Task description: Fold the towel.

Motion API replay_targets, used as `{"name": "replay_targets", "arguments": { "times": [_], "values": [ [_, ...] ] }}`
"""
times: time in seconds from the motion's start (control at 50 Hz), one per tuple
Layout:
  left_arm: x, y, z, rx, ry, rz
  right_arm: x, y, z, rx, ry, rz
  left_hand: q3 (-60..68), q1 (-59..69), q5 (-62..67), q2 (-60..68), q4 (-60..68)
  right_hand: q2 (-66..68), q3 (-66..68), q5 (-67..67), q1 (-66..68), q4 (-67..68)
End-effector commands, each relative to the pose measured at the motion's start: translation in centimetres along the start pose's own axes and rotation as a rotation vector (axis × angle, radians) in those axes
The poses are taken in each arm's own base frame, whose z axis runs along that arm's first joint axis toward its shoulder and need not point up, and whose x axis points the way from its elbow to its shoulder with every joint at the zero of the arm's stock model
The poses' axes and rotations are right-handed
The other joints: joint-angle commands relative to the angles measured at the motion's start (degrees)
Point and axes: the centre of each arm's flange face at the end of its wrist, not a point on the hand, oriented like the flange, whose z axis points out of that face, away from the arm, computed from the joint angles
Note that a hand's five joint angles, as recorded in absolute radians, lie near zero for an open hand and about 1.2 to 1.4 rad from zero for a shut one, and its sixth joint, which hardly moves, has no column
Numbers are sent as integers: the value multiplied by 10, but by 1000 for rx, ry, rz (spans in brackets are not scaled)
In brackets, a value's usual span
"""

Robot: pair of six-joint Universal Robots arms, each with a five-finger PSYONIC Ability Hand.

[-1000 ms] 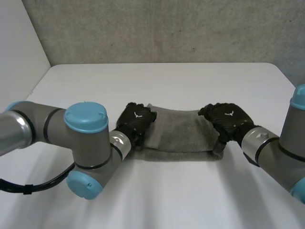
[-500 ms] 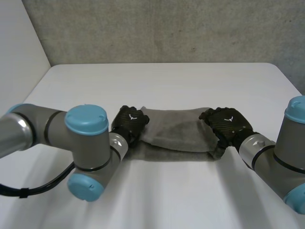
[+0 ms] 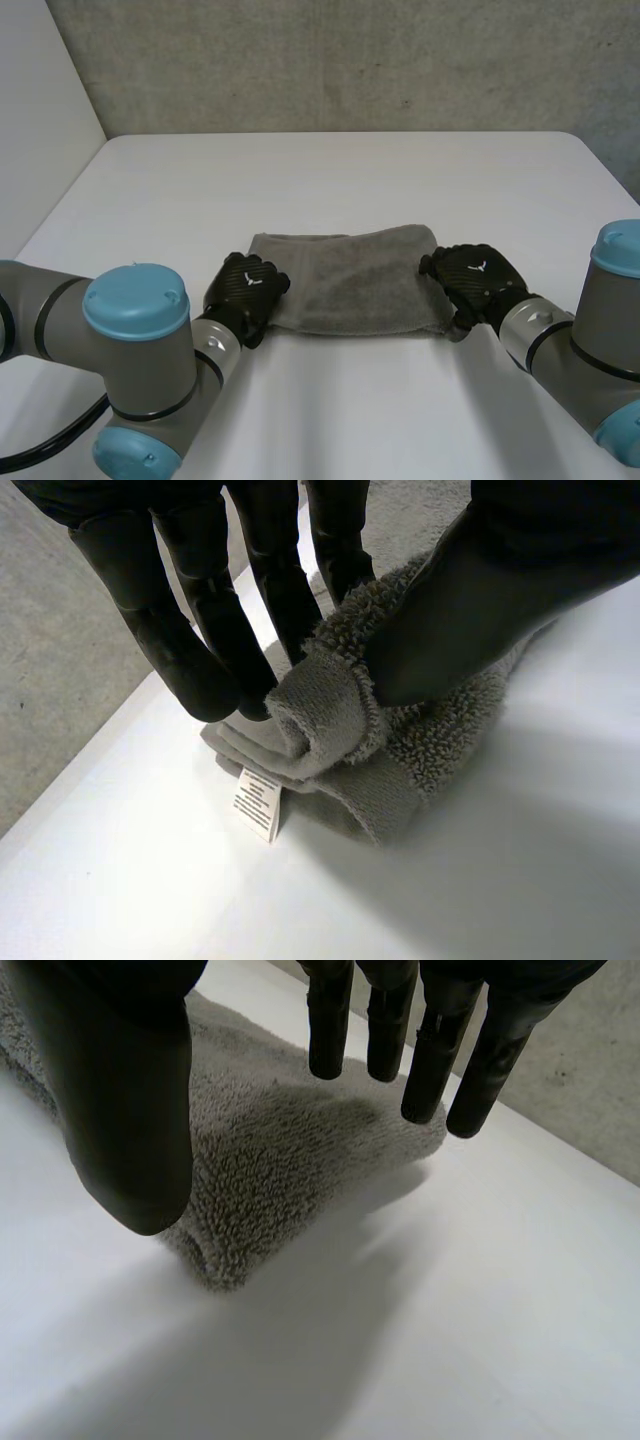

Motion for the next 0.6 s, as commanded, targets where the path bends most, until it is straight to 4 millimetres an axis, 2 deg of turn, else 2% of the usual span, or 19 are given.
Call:
{"name": "replay_targets", "arguments": {
  "times": [0.02,0.06,0.08,0.12,0.24,0.28,0.3,0.34,0.36,0.4,0.44,0.46,0.5,0.52,0.56,0.6],
  "values": [
    [1,-1,0,0,2,1,0,7,3,-21,-2,7,-170,-102,-235,-138,-154,42,40,30,40,39],
    [-1,-2,0,2,-2,0,-4,13,5,-38,-15,8,-302,-235,-367,-270,-287,54,51,42,52,50],
    [-1,-2,0,2,-2,0,-4,13,5,-38,-15,8,-303,-235,-368,-271,-287,54,52,42,52,51],
    [-2,-3,-1,5,-4,0,-4,14,7,-32,-11,4,-465,-398,-530,-433,-450,117,115,106,116,114],
    [-3,-9,-3,22,-10,-1,-4,23,17,-42,-3,4,-584,-516,-649,-552,-568,214,211,202,212,210],
    [-7,-15,-5,42,-19,-2,0,30,22,-63,6,12,-605,-538,-670,-574,-590,401,399,389,399,398],
    [-7,-15,-5,42,-19,-3,0,31,22,-63,6,12,-606,-538,-670,-574,-590,402,400,390,400,399],
    [-9,-21,-7,66,-27,-16,2,27,21,-56,17,12,-619,-551,-684,-587,-604,587,585,576,586,584],
    [-9,-21,-7,66,-27,-16,2,27,21,-56,17,12,-619,-551,-684,-587,-604,588,586,576,586,585],
    [-12,-25,-8,79,-37,-20,5,21,18,-40,32,9,-622,-555,-687,-591,-607,588,586,576,586,585],
    [-18,-30,-8,95,-55,-28,10,0,8,20,63,-11,-622,-555,-687,-591,-607,588,586,576,586,585],
    [-18,-30,-8,95,-56,-28,10,0,8,20,63,-11,-622,-555,-687,-591,-607,588,586,576,586,585],
    [-24,-37,-9,122,-76,-38,15,-19,-1,71,87,-55,-627,-560,-692,-596,-612,588,586,576,586,585],
    [-24,-37,-9,122,-76,-38,15,-19,-1,71,87,-56,-627,-560,-692,-596,-612,588,586,576,586,585],
    [-31,-43,-10,142,-95,-63,18,-34,-11,100,108,-157,-634,-567,-699,-602,-619,588,586,576,586,585],
    [-37,-45,-10,149,-109,-77,18,-39,-16,100,116,-221,-636,-568,-701,-604,-620,588,586,576,586,585]
  ]
}}
